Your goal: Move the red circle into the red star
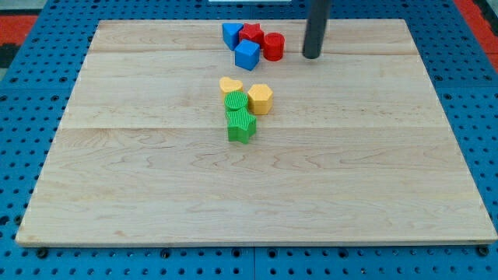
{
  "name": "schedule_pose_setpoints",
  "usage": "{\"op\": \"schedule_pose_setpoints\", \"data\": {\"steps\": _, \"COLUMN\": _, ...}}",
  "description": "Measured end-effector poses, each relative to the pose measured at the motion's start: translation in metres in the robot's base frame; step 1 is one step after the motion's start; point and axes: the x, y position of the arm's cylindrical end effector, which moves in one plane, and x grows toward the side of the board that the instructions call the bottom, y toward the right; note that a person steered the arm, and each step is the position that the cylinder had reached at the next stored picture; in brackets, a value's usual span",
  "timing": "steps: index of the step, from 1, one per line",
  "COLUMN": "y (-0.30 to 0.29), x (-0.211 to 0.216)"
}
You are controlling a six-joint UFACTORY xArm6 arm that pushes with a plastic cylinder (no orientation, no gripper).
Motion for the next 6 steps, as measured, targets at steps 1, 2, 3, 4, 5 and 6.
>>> {"op": "schedule_pose_setpoints", "data": {"steps": 1, "y": -0.024, "x": -0.005}}
{"op": "schedule_pose_setpoints", "data": {"steps": 2, "y": -0.024, "x": -0.018}}
{"op": "schedule_pose_setpoints", "data": {"steps": 3, "y": -0.024, "x": -0.02}}
{"op": "schedule_pose_setpoints", "data": {"steps": 4, "y": -0.025, "x": -0.022}}
{"op": "schedule_pose_setpoints", "data": {"steps": 5, "y": 0.013, "x": -0.022}}
{"op": "schedule_pose_setpoints", "data": {"steps": 6, "y": 0.047, "x": -0.025}}
